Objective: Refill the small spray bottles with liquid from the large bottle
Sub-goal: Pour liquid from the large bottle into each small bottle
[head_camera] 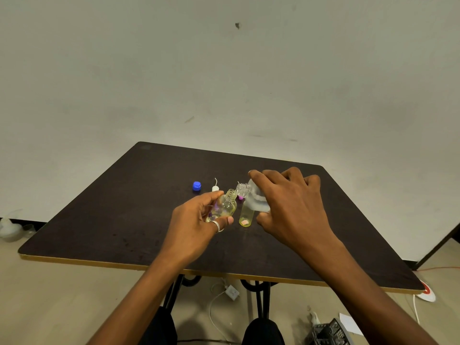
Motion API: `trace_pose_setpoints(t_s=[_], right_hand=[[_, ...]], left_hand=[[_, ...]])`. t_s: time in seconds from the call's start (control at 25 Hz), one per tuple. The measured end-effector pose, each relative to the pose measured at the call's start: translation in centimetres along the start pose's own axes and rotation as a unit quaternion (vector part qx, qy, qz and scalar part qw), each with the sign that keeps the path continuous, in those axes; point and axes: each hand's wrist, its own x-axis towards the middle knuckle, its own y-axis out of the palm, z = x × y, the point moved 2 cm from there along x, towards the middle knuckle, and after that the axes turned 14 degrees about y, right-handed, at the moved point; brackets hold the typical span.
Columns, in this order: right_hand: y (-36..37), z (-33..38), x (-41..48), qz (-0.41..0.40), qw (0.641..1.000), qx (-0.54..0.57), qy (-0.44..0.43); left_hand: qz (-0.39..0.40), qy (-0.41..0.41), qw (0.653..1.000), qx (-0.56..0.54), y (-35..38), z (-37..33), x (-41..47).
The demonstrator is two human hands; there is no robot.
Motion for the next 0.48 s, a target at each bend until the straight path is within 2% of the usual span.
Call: trace_pose_setpoints(t_s=[0.48], right_hand=[[-0.1, -0.06, -0.01, 0.004, 1.0, 0.003, 0.003]], left_hand=[[0.001, 0.003, 1.0, 0.002, 0.02, -0.13, 0.01]])
